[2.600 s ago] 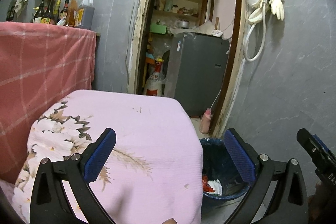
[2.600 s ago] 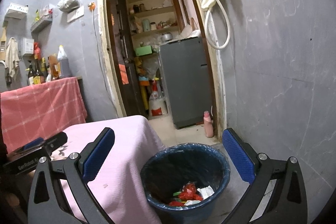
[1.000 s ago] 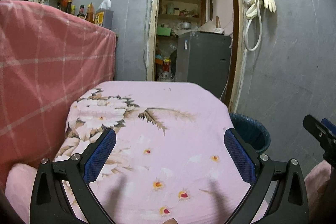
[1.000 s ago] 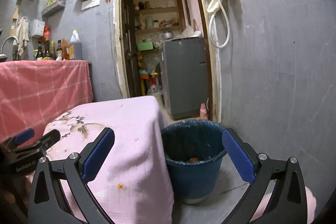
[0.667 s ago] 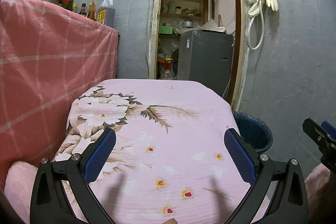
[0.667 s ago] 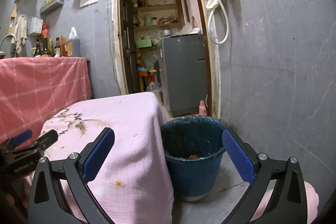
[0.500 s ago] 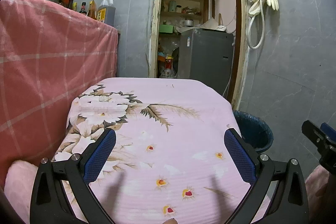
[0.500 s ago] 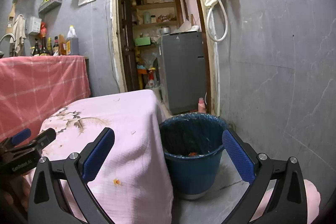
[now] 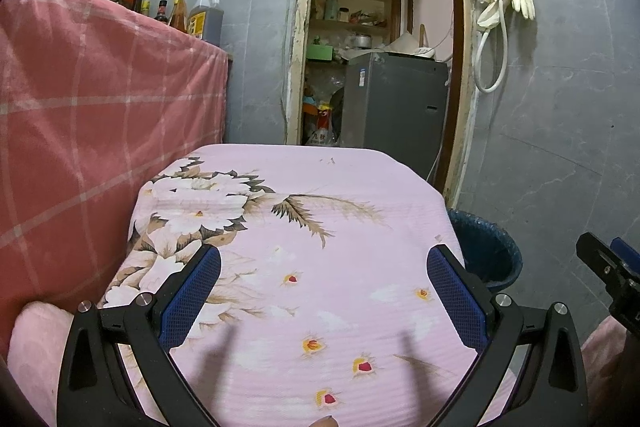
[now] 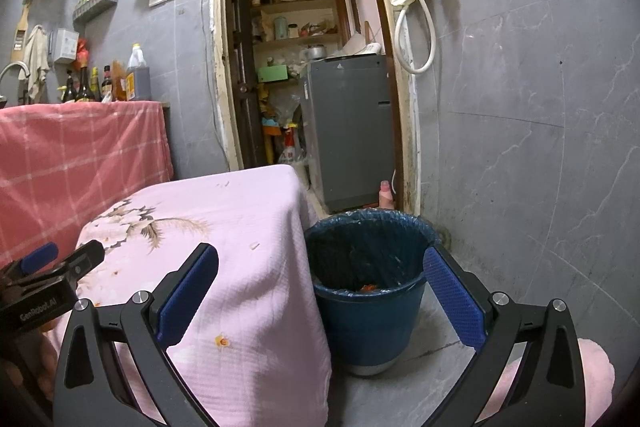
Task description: Collect trash
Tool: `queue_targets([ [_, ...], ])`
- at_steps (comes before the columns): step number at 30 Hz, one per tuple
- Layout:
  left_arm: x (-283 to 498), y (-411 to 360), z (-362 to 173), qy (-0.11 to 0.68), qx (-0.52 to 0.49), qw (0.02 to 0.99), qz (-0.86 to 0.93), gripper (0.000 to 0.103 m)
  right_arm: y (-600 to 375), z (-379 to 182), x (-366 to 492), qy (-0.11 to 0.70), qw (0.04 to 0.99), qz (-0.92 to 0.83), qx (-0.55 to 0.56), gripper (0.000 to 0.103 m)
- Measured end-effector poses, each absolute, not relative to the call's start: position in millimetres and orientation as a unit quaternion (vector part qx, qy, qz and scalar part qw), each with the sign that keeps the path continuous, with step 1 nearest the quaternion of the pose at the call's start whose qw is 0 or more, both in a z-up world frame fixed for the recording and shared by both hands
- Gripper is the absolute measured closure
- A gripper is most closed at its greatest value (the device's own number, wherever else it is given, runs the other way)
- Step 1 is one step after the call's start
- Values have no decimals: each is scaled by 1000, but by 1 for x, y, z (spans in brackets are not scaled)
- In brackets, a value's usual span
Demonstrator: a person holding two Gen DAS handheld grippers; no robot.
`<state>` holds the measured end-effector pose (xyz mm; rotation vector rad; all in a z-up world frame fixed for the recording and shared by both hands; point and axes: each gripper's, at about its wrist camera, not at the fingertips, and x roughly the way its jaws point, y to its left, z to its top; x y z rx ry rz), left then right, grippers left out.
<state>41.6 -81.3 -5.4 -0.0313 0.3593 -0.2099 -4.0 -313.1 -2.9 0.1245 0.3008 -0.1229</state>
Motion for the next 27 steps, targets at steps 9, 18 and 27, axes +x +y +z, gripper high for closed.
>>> queue_targets([
  [9,42,-81,-7,177,-14,979,-103,2,-313,-2,-5,148,985,-64,65,0],
  [18,41,-82,-7,176,-15,979,-104,2,-314,-2,-6,147,985,-65,66,0],
  [27,40,-84,-6,174,-15,979,-103,2,-314,-2,-6,147,985,-65,66,0],
])
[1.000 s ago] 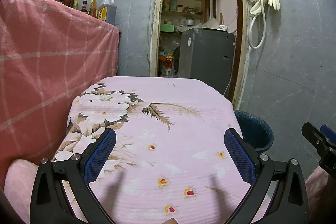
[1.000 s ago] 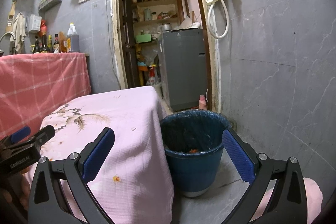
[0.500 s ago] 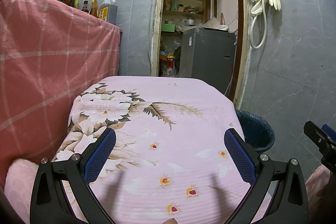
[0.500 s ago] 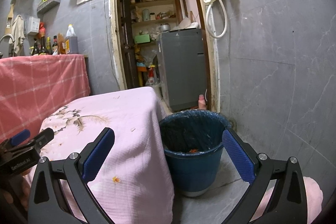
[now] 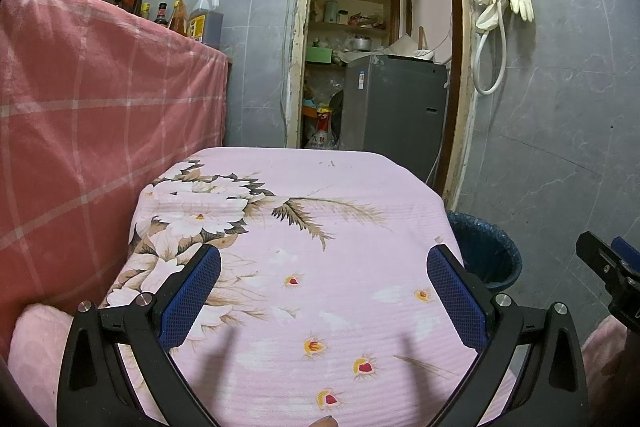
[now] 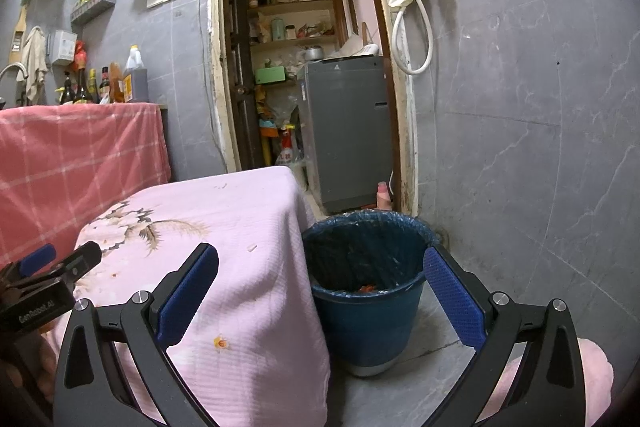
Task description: Collect trash
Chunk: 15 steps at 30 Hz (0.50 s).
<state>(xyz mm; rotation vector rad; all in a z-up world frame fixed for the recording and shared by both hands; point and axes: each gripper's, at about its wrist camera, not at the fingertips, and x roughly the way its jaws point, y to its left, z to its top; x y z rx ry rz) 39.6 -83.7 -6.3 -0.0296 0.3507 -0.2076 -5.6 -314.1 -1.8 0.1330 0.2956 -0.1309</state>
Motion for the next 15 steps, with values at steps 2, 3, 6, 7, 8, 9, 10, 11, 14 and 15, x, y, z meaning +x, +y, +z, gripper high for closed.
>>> queue_targets([
  [2,39,-84,-6,174,-14,979,-104,2,-314,-2,-6,147,985,-65,66,0],
  [3,39,-84,-6,174,-14,979,-103,2,-314,-2,-6,147,985,-65,66,0],
  [6,39,-84,-6,173,-14,979,-103,2,-314,-2,-6,147,985,-65,66,0],
  [7,39,-84,-6,173,-14,979,-103,2,-314,-2,-6,147,985,-65,66,0],
  [8,39,-84,-6,173,-14,979,-104,2,-314,-2,-6,147,985,-65,66,0],
  [9,39,-84,-6,173,-15,979,-104,2,-314,-2,-6,147,985,-65,66,0],
  [10,39,-84,-6,173,-15,979,-104,2,-314,-2,-6,147,985,-65,66,0],
  [11,39,-84,-6,173,-14,979,-103,2,-314,-2,-6,147,985,-65,66,0],
  [14,39,-84,-6,173,-14,979,-103,2,-314,-2,-6,147,985,-65,66,0],
  [15,39,-83,-6,173,-14,979,-104,2,-314,-2,-6,147,985,-65,66,0],
])
